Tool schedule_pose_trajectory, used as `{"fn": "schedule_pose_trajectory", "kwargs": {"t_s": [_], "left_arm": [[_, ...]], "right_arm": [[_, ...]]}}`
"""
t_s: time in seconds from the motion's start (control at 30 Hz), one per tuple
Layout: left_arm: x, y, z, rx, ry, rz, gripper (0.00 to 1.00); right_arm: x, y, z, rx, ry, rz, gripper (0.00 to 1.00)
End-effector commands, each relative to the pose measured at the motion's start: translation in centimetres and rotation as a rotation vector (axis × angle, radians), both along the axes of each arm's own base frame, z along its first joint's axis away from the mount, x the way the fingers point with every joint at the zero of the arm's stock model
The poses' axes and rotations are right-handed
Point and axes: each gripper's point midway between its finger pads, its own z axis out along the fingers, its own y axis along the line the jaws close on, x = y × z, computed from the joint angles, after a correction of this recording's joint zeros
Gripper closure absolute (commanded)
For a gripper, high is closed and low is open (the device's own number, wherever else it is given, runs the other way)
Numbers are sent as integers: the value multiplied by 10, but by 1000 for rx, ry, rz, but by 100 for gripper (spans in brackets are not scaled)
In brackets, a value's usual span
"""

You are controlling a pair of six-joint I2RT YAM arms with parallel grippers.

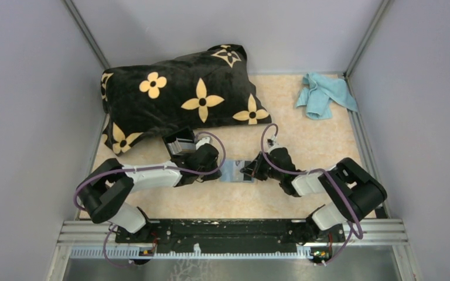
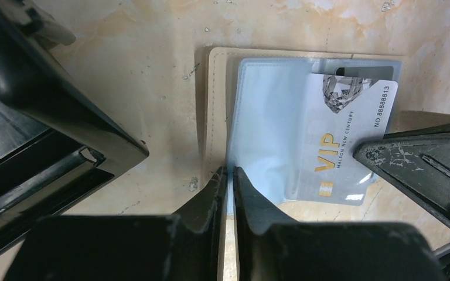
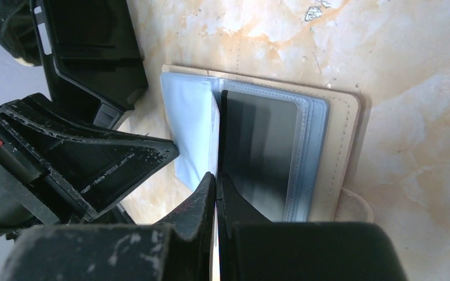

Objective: Put the credit cards into the card holder
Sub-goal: Insert the credit card into the card holder.

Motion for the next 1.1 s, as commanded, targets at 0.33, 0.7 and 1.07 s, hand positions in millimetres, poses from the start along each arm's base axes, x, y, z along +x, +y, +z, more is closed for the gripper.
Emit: {"fn": "schedule_pose_trajectory", "kwargs": {"t_s": [0.33, 0.7, 1.07], "left_arm": [[-33, 59, -37, 290, 152, 33, 80], [-37, 73, -35, 355, 167, 58, 75], [-41, 71, -47, 375, 199, 33, 77]], "right_arm": [[0, 8, 4, 122, -30, 19, 100], [0, 7, -4, 107, -25, 21, 100], [0, 12, -12, 127, 11, 30, 100]]}}
